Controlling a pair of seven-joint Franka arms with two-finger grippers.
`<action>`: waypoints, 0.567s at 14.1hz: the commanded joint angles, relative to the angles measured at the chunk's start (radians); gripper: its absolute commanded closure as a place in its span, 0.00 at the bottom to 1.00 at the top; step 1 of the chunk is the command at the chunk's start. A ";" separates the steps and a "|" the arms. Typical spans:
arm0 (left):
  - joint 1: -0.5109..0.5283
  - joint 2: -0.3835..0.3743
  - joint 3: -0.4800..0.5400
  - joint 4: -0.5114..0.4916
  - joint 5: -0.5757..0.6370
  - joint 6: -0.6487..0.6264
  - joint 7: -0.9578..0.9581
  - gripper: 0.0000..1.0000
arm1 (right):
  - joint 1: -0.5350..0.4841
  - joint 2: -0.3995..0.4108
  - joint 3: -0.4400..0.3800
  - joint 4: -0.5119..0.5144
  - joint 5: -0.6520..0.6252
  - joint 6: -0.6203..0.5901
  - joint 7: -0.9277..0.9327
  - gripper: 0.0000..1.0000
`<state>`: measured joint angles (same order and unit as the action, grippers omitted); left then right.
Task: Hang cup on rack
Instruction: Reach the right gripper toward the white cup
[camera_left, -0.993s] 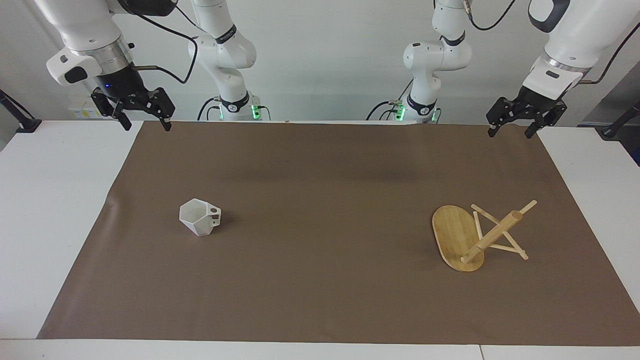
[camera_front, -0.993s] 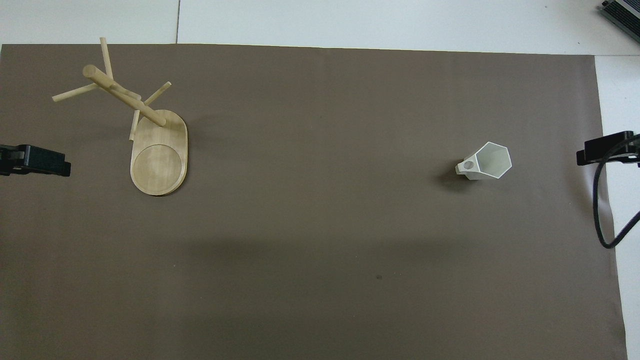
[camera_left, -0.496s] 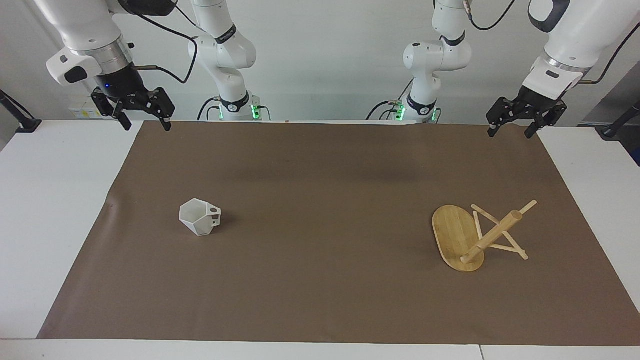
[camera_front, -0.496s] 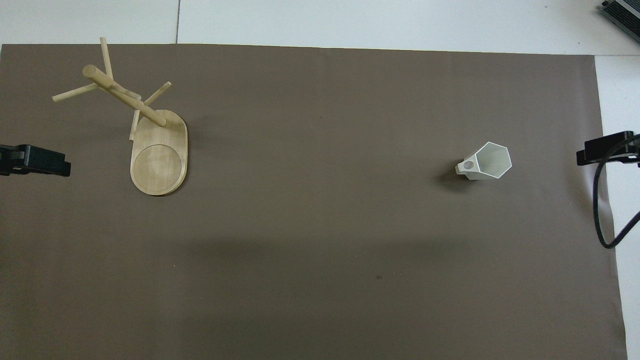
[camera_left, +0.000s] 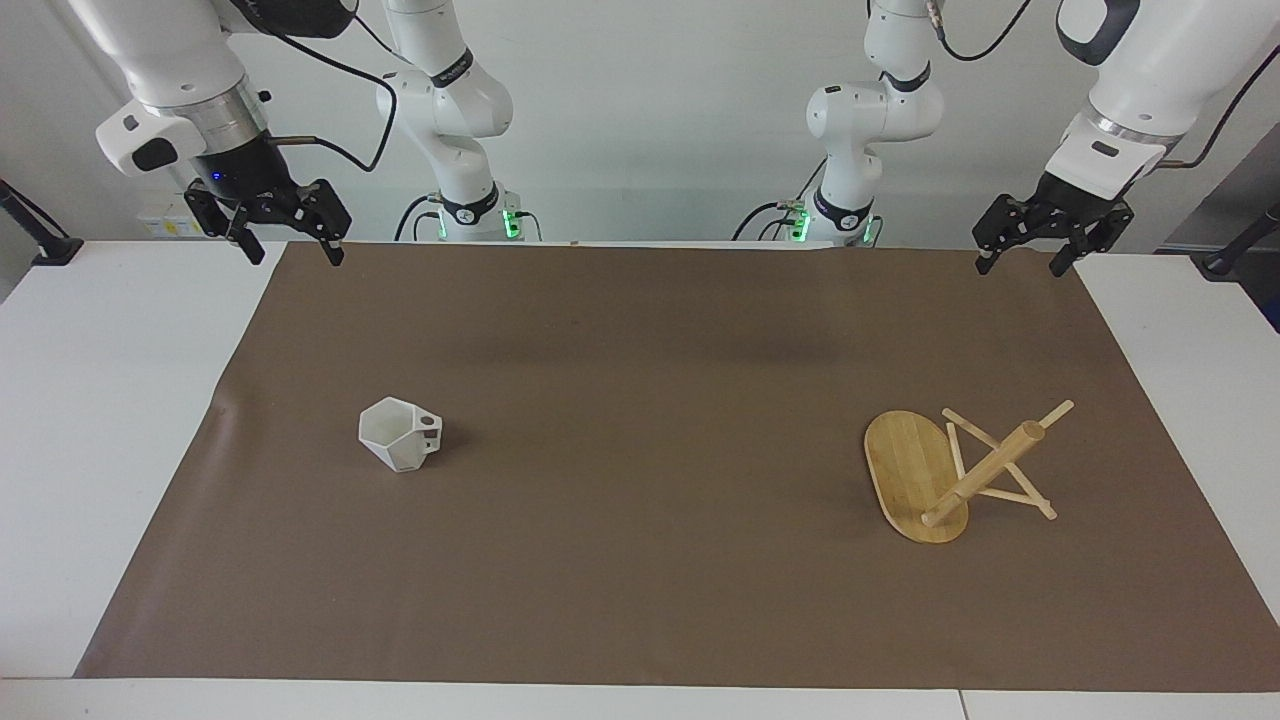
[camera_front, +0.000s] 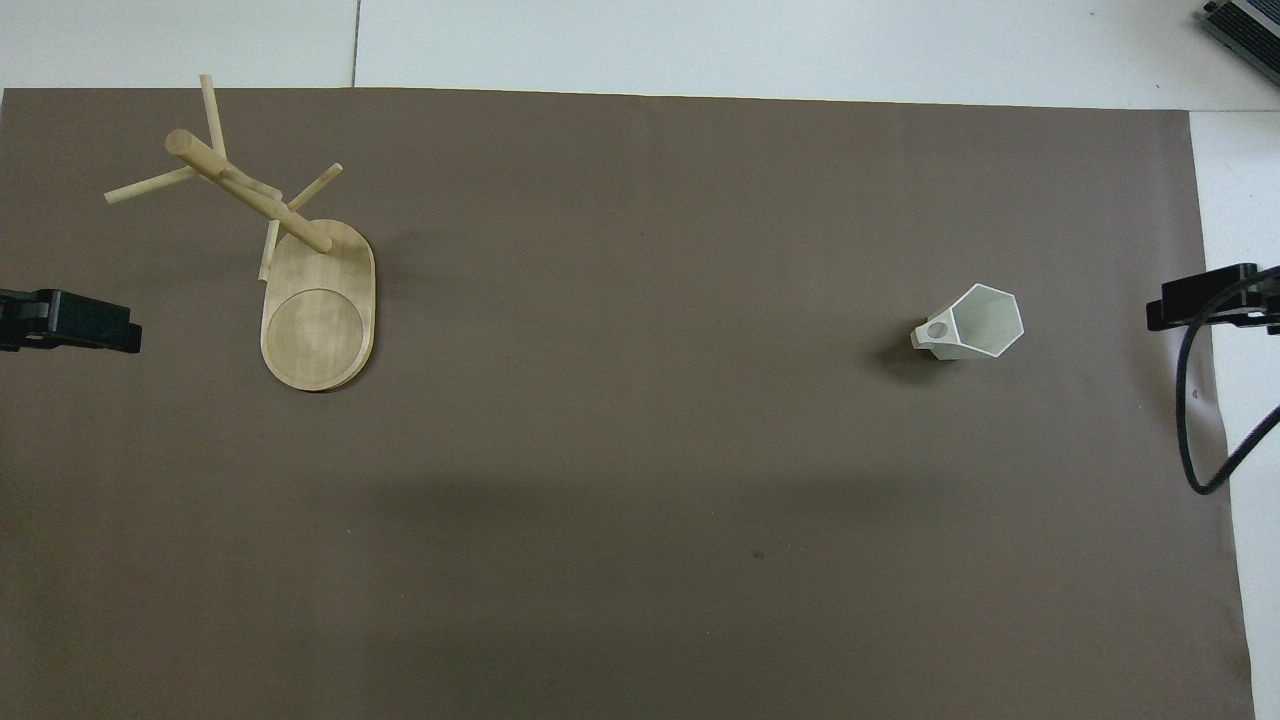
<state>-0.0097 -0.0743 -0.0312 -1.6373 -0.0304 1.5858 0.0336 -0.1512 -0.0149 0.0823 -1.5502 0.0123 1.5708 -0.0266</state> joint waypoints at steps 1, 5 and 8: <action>0.004 -0.019 -0.003 -0.019 0.015 -0.001 0.000 0.00 | -0.004 -0.101 -0.001 -0.204 -0.012 0.159 -0.007 0.00; 0.004 -0.019 -0.003 -0.019 0.015 -0.001 0.000 0.00 | -0.004 -0.145 0.000 -0.320 -0.008 0.284 0.002 0.00; 0.004 -0.019 -0.003 -0.019 0.015 -0.001 0.000 0.00 | -0.002 -0.134 -0.001 -0.350 -0.008 0.325 -0.001 0.00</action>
<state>-0.0096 -0.0743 -0.0312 -1.6373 -0.0304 1.5858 0.0337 -0.1512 -0.1257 0.0822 -1.8424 0.0123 1.8475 -0.0266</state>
